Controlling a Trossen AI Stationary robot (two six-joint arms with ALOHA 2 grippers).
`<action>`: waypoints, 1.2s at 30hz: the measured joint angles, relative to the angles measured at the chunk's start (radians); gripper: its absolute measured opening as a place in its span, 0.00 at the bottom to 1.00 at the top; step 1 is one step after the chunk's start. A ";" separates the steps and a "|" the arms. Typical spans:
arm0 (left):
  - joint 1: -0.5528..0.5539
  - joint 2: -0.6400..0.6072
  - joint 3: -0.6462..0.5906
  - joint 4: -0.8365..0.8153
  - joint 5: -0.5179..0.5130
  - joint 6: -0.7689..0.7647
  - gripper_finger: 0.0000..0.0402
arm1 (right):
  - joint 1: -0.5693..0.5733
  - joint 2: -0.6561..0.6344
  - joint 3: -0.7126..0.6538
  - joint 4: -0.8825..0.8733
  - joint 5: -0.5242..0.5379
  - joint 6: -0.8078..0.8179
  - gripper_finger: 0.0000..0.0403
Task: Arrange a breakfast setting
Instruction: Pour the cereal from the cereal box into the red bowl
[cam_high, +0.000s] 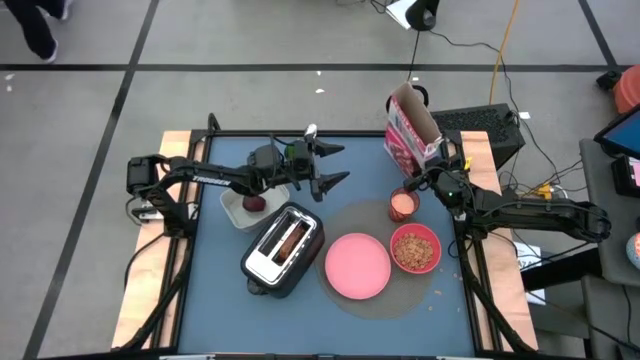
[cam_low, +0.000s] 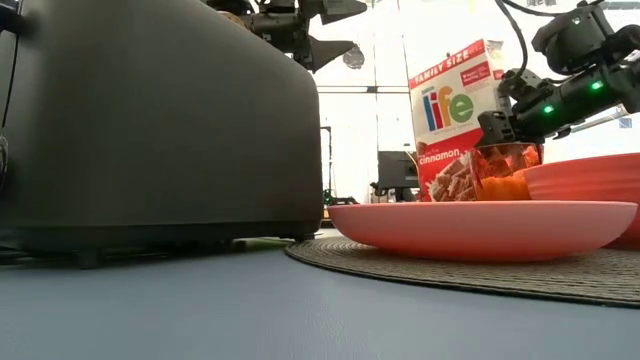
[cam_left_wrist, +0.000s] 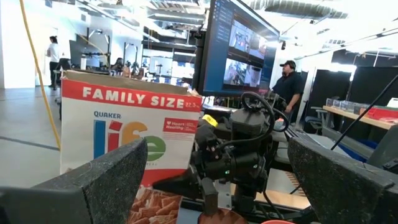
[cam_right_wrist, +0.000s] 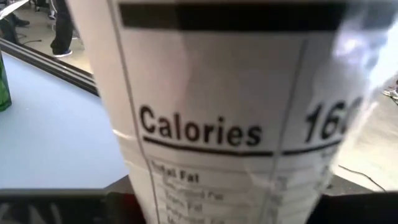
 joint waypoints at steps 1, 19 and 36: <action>0.000 0.000 0.000 0.000 0.000 0.000 0.98 | 0.000 0.000 0.000 0.000 0.000 0.000 0.50; 0.000 0.000 0.000 0.000 0.000 -0.001 0.98 | 0.000 -0.005 0.000 0.000 0.001 0.012 0.84; 0.000 0.000 0.001 0.001 0.000 0.000 0.98 | 0.000 -0.143 0.000 0.024 0.001 -0.046 0.84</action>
